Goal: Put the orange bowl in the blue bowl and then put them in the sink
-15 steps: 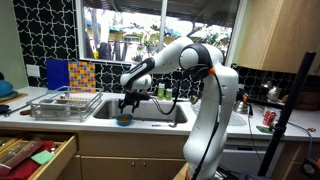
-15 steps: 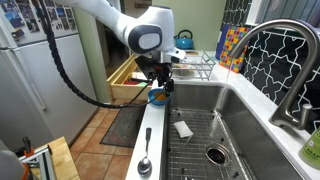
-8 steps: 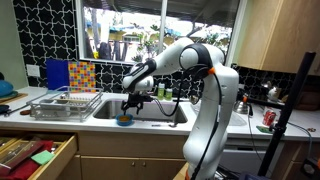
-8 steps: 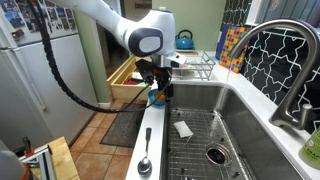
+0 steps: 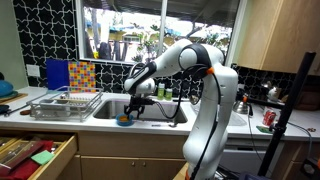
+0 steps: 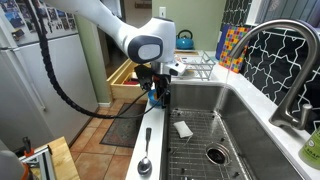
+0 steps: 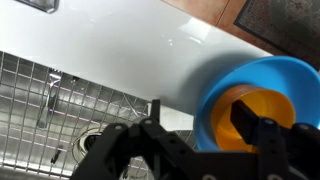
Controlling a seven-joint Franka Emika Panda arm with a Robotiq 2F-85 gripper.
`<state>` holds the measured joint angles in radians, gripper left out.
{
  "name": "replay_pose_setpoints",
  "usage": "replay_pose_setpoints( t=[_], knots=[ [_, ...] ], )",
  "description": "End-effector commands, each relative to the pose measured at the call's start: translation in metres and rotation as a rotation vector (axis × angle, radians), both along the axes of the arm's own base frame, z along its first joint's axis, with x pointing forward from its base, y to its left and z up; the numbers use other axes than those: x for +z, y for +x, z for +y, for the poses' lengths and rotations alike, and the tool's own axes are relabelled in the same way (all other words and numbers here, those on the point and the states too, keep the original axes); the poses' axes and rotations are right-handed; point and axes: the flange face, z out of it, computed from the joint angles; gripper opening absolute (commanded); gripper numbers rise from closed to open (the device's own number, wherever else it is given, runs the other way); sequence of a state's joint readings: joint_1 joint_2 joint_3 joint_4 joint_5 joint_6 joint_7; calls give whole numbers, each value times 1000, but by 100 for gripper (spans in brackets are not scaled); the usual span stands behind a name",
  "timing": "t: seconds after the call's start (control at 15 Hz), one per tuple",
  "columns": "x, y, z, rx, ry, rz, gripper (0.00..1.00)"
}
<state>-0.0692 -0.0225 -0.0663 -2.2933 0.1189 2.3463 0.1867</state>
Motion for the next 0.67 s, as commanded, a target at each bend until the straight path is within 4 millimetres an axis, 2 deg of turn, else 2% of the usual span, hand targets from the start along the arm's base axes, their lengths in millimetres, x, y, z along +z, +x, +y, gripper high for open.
replay_pose_setpoints(
  t=[0.0,0.13,0.2,0.27,0.33,0.4,0.47,0.6],
  knots=[
    [-6,-4,-1,-16,32,-3,89],
    [-7,-4,0,-19,39,-1,99],
    [-8,-4,0,-19,43,1,75],
    [-8,-4,0,-20,44,1,64],
    [-8,-4,0,-20,47,1,63],
    [-8,-4,0,-19,50,2,57],
    [-8,-5,0,-20,52,1,46],
    [-5,-6,0,6,60,-28,32]
  ],
)
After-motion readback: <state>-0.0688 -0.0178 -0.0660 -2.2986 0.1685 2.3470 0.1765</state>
